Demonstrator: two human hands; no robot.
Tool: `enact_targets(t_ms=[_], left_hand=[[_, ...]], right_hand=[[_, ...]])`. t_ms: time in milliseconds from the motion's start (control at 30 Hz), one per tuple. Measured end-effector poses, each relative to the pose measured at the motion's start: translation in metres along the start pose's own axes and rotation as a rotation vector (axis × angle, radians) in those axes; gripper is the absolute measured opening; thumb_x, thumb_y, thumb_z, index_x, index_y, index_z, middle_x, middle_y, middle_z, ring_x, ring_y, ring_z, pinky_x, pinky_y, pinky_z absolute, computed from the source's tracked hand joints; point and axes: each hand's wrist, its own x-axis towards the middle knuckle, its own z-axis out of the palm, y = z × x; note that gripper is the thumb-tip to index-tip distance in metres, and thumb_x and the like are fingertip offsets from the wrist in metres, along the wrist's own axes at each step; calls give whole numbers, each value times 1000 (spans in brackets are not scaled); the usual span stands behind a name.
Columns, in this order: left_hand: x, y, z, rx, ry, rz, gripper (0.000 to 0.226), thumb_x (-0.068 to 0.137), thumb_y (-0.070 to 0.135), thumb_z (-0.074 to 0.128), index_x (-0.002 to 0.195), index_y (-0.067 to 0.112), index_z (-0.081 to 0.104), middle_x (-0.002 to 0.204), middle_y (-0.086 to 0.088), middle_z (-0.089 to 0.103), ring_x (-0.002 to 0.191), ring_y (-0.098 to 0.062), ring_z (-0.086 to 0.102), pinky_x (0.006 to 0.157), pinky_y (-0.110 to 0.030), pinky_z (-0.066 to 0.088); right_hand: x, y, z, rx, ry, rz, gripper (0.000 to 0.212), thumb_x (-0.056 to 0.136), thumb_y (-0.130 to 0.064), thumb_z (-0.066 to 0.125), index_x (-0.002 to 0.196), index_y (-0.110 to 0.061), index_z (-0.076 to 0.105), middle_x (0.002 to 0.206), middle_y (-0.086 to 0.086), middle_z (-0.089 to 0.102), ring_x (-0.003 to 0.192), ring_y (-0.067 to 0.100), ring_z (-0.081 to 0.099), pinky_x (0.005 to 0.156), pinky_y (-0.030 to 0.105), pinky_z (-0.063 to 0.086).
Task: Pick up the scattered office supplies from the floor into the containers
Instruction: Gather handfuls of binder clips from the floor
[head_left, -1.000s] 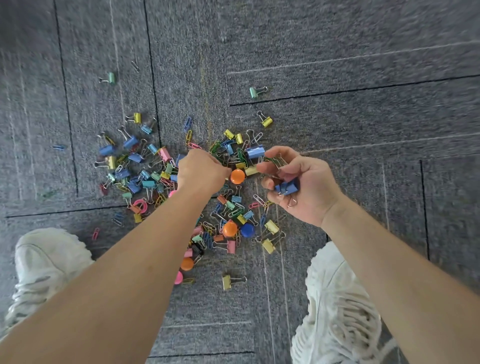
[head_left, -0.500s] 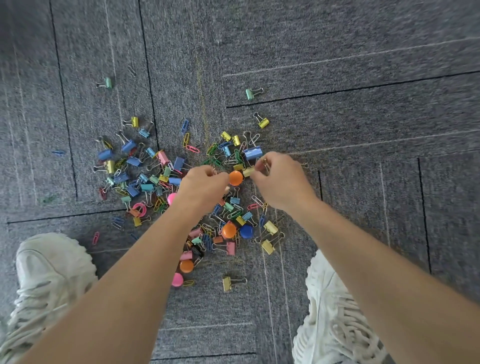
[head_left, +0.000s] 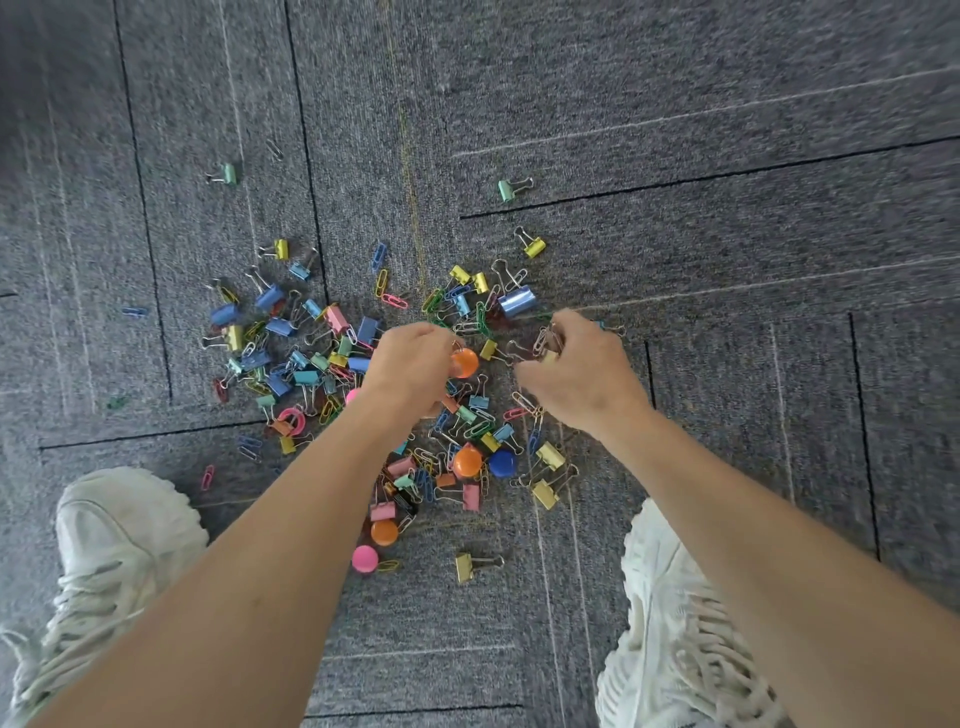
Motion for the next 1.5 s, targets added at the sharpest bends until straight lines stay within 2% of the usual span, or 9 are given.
enact_targets(t_ms=[167, 300, 467, 633, 900, 1100, 1233, 1433, 1500], left_hand=[[-2, 15, 13, -38, -51, 70, 39, 84, -5, 37, 88, 16, 69, 85, -1, 67, 45, -14, 44, 44, -28, 42], [3, 25, 24, 96, 35, 176, 36, 84, 5, 42, 68, 18, 71, 79, -2, 71, 57, -21, 53, 51, -27, 42], [13, 46, 46, 544, 248, 271, 43, 95, 51, 46, 106, 12, 61, 95, -11, 65, 84, -31, 65, 73, -41, 57], [24, 65, 63, 697, 286, 115, 67, 86, 65, 59, 116, 4, 56, 108, -14, 63, 97, -33, 64, 66, -37, 47], [21, 50, 53, 603, 255, 181, 26, 92, 36, 63, 102, 12, 66, 100, -11, 65, 85, -30, 66, 75, -40, 58], [-2, 28, 18, 260, 96, 185, 11, 85, 24, 49, 78, 17, 44, 84, -6, 63, 65, -20, 58, 59, -37, 54], [-25, 8, -1, -150, -99, 0, 18, 94, -2, 43, 83, 11, 50, 73, -10, 58, 48, -15, 41, 42, -25, 38], [-47, -40, -13, -579, -183, -164, 32, 86, -14, 36, 97, 9, 55, 77, -11, 56, 75, -25, 64, 70, -43, 61], [-55, -55, -7, -617, -170, -169, 37, 84, -19, 33, 94, 9, 55, 87, -12, 59, 80, -27, 69, 66, -40, 61]], right_hand=[[-5, 19, -9, 869, -197, 188, 28, 84, 13, 42, 72, -13, 44, 78, 11, 45, 59, 21, 53, 50, 29, 35], [-7, 23, -17, 1119, -288, 218, 43, 79, 16, 32, 88, -9, 66, 81, 10, 47, 62, 20, 53, 55, 29, 38], [-11, 23, -33, 1229, -365, 175, 11, 67, -3, 45, 72, -12, 50, 73, 5, 46, 58, 17, 46, 50, 25, 31], [-13, 36, -44, 972, -285, 182, 13, 69, -18, 59, 76, -13, 50, 73, 8, 48, 58, 18, 47, 50, 27, 28], [-11, 27, -46, 411, -328, 112, 25, 86, -26, 74, 78, -15, 52, 71, 1, 52, 59, 13, 53, 51, 25, 39], [-24, 17, -29, 229, -330, 81, 31, 95, -40, 62, 87, -11, 62, 76, 3, 59, 60, 11, 61, 53, 23, 48], [-37, 17, -32, 624, -575, 174, 28, 103, -23, 48, 104, -4, 68, 82, 8, 69, 72, 21, 67, 62, 31, 53], [-63, 14, -20, 938, -518, 165, 34, 101, -26, 47, 79, -6, 63, 79, 11, 63, 72, 23, 66, 61, 32, 56], [-71, 20, -14, 1034, -432, 199, 39, 99, -24, 45, 65, -9, 56, 74, 9, 59, 68, 21, 63, 57, 29, 53]])
